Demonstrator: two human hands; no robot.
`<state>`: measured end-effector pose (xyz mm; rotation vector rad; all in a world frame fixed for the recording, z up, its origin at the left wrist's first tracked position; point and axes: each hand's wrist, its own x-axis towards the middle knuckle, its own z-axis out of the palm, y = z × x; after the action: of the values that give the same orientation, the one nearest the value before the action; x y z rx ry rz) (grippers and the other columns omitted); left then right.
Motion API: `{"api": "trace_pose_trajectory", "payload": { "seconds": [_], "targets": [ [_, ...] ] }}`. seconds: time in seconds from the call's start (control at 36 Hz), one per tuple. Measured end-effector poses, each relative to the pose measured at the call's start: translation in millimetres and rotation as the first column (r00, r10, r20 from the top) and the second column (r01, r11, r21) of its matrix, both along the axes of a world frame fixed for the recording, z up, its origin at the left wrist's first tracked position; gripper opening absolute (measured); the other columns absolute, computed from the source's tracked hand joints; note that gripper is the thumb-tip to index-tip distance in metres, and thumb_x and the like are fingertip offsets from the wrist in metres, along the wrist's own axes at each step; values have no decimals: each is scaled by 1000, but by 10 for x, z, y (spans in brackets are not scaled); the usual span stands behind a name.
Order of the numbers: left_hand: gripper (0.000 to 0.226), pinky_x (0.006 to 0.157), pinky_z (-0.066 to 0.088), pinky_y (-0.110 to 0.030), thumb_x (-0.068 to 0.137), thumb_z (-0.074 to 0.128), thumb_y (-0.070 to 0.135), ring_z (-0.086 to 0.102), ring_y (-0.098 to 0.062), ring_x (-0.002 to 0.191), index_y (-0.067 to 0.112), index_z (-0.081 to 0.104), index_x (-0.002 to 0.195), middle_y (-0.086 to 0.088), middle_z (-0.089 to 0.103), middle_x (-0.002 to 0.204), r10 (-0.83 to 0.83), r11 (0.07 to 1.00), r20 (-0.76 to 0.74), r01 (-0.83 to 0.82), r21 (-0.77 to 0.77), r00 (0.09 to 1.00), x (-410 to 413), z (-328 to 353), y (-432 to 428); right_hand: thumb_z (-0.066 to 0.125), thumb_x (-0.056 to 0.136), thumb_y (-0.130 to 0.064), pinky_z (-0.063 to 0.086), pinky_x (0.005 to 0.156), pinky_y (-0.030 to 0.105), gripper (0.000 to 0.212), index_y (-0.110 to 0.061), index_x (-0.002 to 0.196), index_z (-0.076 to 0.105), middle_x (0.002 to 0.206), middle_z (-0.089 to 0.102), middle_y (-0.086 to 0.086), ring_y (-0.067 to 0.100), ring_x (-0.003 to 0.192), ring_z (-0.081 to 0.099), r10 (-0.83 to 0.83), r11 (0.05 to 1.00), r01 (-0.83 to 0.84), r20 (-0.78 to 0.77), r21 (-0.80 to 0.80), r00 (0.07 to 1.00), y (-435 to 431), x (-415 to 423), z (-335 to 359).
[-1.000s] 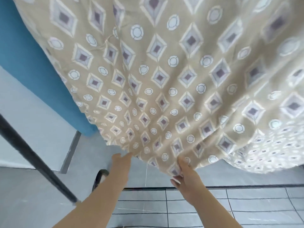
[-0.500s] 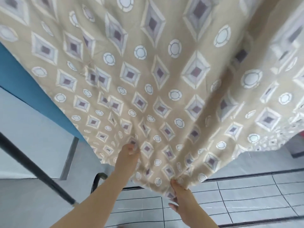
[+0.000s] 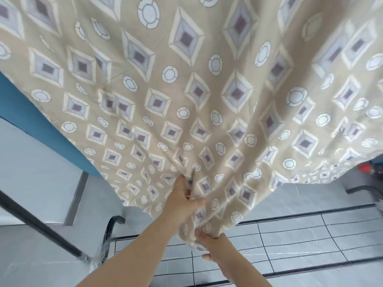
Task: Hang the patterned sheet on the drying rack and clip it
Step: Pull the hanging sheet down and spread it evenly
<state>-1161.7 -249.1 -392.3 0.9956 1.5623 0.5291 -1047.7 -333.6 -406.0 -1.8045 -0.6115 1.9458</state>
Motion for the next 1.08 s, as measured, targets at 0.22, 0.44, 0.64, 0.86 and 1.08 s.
{"api": "trace_pose_trajectory", "payload": {
  "seconds": [0.22,0.44,0.64,0.86,1.08],
  "targets": [
    [24,51,28,-24,86,54,13,40,-17,59,13,42,65,1,42,59,-61,992,-479,107,70,876,-76,46,55,65,58,-42,43,64,22,55,-21,107,52,100,63,-2,12,86,60,-30,998,26,-62,-58,998,62,392,118],
    [14,52,28,-23,85,60,15,47,-19,69,14,46,86,2,50,78,42,994,-487,15,112,873,-76,62,15,55,91,-20,43,70,30,18,-16,109,55,91,61,2,19,78,57,-422,907,422,34,7,906,278,909,98],
    [24,52,33,-29,84,57,14,44,-20,58,19,38,71,-1,47,66,47,997,-361,-20,78,931,219,86,154,53,93,-21,46,67,29,6,-19,89,57,90,62,4,21,81,59,-473,881,472,47,39,880,526,1078,207],
    [11,54,36,-20,86,57,13,48,-10,66,21,51,81,9,53,75,-60,996,-180,71,57,982,849,291,303,53,93,-22,46,66,29,6,-17,91,57,91,62,4,20,80,60,-567,823,567,-12,9,823,646,1423,351],
    [10,65,39,-29,85,62,10,52,-20,67,16,54,84,0,55,68,74,993,112,-62,-102,991,1779,299,481,53,93,-21,44,71,31,13,-17,105,55,97,59,2,19,84,59,-707,694,718,-131,56,694,882,2387,561]
  ]
}}
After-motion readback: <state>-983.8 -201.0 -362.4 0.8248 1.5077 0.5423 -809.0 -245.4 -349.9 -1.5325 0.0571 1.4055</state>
